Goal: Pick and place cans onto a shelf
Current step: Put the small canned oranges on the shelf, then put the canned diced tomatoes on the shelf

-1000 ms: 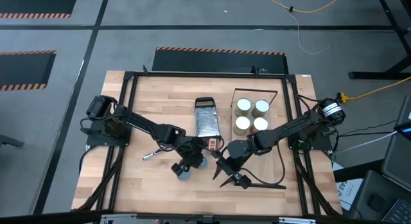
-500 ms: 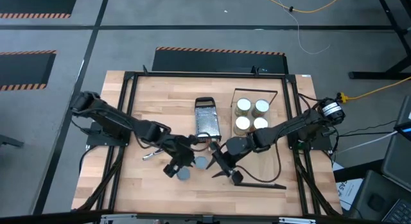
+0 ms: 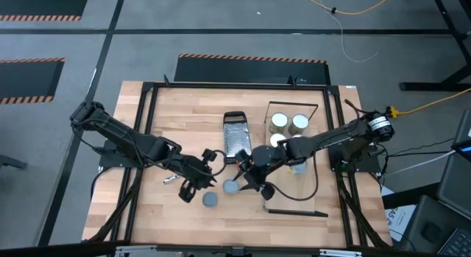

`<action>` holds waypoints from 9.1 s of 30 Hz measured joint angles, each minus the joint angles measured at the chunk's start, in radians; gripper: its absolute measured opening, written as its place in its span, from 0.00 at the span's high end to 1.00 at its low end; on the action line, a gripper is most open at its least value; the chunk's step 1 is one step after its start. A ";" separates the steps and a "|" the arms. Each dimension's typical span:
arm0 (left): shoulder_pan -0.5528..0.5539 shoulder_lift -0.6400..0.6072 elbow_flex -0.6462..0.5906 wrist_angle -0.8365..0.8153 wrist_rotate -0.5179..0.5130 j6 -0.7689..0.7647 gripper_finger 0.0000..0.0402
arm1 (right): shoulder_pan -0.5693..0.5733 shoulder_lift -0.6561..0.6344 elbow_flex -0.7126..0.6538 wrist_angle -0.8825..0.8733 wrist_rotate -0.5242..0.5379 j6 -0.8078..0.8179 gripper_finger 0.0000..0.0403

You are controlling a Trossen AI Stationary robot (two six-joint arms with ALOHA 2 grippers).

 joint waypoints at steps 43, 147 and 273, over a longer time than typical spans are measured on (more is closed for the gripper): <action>-0.003 0.010 0.000 -0.002 -0.013 -0.031 0.86 | 0.005 0.263 -0.008 0.018 -0.002 -0.016 0.97; -0.018 0.011 0.000 0.006 -0.013 -0.059 0.86 | 0.129 -0.403 -0.432 -0.338 0.279 0.564 0.68; 0.194 0.480 0.000 0.428 -0.356 -0.213 0.86 | 0.107 -0.491 -0.432 0.039 0.288 0.477 0.67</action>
